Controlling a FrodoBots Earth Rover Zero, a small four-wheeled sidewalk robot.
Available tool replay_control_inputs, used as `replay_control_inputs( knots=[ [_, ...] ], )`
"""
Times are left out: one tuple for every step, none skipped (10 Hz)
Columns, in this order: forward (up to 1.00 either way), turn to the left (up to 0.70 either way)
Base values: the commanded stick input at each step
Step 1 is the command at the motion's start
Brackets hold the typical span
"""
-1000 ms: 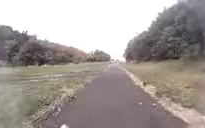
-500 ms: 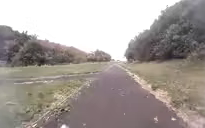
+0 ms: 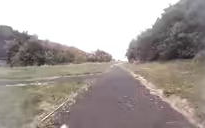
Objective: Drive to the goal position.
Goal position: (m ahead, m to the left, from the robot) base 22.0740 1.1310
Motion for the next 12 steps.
replay_control_inputs(
  knots=[
    [1.00,-0.25],
    [1.00,-0.08],
    [1.00,0.00],
    [1.00,0.00],
    [1.00,0.00],
    [1.00,0.00],
    [1.00,0.00],
    [1.00,0.00],
    [1.00,0.00],
    [1.00,0.00],
    [1.00,0.00],
    [1.00,0.00]
  ],
)
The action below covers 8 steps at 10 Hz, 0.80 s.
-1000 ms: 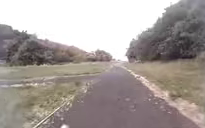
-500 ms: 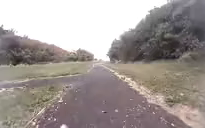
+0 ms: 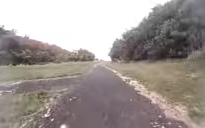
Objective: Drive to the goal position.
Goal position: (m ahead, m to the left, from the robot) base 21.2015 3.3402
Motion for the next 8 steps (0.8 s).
replay_control_inputs(
  knots=[
    [1.00,0.00],
    [1.00,0.00],
    [1.00,0.00],
    [1.00,0.00],
    [1.00,0.04],
    [1.00,0.20],
    [1.00,0.36],
    [1.00,0.35]
  ],
)
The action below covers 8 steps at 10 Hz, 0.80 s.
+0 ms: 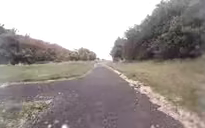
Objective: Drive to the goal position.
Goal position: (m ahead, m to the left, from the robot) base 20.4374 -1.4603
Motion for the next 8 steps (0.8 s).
replay_control_inputs(
  knots=[
    [1.00,0.34],
    [1.00,0.00],
    [1.00,0.00],
    [1.00,0.00],
    [1.00,0.00],
    [1.00,0.00],
    [1.00,0.00],
    [1.00,0.00]
  ],
)
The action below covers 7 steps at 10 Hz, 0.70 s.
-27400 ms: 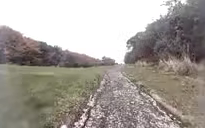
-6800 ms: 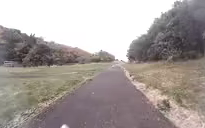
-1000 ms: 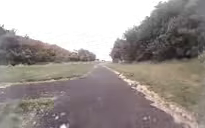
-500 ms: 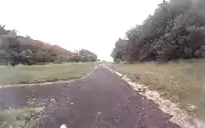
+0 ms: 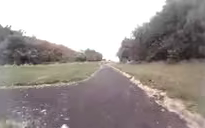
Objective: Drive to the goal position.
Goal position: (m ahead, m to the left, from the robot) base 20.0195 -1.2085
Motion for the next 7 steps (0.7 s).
replay_control_inputs(
  knots=[
    [1.00,0.00],
    [1.00,0.00],
    [1.00,0.00],
    [1.00,0.00],
    [1.00,-0.28],
    [1.00,-0.26],
    [1.00,-0.25]
  ],
)
